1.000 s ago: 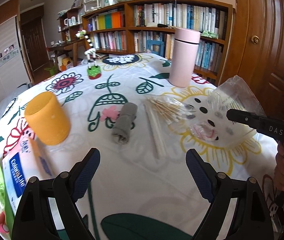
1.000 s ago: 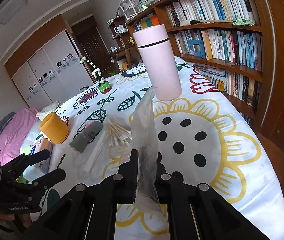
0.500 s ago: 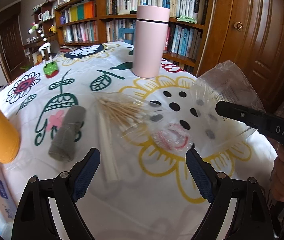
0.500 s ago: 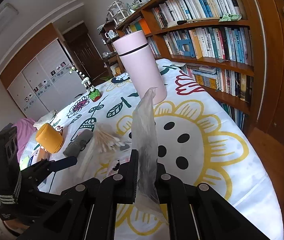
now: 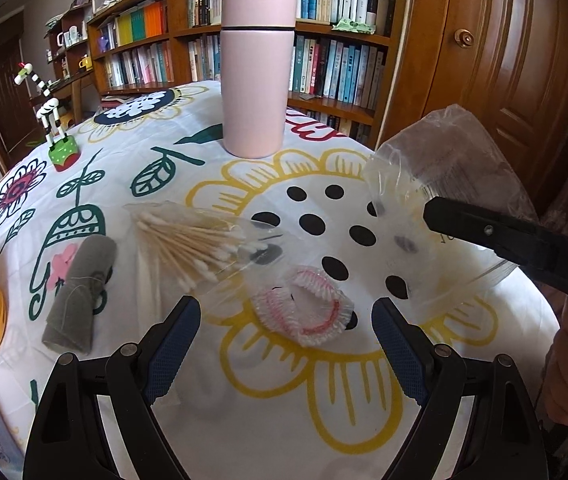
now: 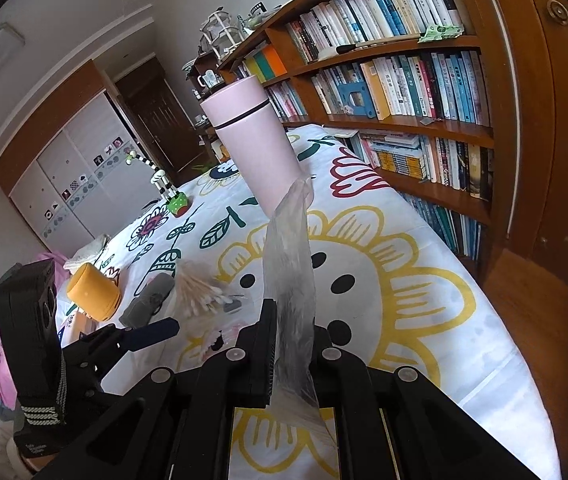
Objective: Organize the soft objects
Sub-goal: 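Grasp the pink-white frilly scrunchie with the left gripper while the right holds the bag, then carry the scrunchie and the plastic bag over the green bowl with both grippers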
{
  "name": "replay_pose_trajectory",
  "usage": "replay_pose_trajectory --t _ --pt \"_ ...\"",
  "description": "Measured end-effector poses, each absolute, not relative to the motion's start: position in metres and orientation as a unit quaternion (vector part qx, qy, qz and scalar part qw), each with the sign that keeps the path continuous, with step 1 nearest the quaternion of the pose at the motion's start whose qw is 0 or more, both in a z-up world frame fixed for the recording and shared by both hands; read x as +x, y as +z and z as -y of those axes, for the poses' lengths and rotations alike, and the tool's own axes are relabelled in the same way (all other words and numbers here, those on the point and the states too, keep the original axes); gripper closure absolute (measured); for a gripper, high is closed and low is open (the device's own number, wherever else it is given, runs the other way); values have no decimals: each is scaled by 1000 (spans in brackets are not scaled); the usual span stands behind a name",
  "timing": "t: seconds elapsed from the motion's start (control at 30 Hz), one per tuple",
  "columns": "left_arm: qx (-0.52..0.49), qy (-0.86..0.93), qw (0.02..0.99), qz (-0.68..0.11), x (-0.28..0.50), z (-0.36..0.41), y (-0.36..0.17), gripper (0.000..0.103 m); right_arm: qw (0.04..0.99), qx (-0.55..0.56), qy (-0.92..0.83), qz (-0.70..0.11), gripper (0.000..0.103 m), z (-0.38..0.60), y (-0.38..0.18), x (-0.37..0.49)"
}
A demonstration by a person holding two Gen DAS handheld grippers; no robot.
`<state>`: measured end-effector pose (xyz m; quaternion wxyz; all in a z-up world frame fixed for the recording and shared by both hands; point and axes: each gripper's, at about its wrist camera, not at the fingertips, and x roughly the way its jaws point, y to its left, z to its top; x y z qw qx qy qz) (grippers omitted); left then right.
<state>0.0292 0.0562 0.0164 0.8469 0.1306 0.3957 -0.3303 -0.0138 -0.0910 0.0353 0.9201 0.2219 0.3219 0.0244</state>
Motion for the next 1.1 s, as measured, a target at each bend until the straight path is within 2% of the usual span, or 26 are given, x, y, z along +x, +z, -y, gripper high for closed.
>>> replay_pose_trajectory --t 0.1,0.17,0.2,0.27,0.43,0.53,1.1 --pt "137 -331 845 -397 31 -49 12 17 919 223 26 -324 95 91 35 -13" --pt "140 -332 843 -400 32 -46 8 26 919 223 27 -324 95 90 35 -13" --pt "139 -334 840 -403 33 -44 6 34 919 222 28 -324 95 90 35 -13" --pt "141 -334 842 -399 33 -43 4 37 919 222 29 -324 95 90 35 -13" --pt "139 -336 844 -394 34 -45 5 65 919 220 31 -327 95 88 35 -12" --pt "132 -337 844 -395 34 -50 5 75 919 217 34 -328 95 86 34 -12" --pt "105 -322 861 -378 5 -101 29 76 918 190 71 -340 95 53 35 -13"
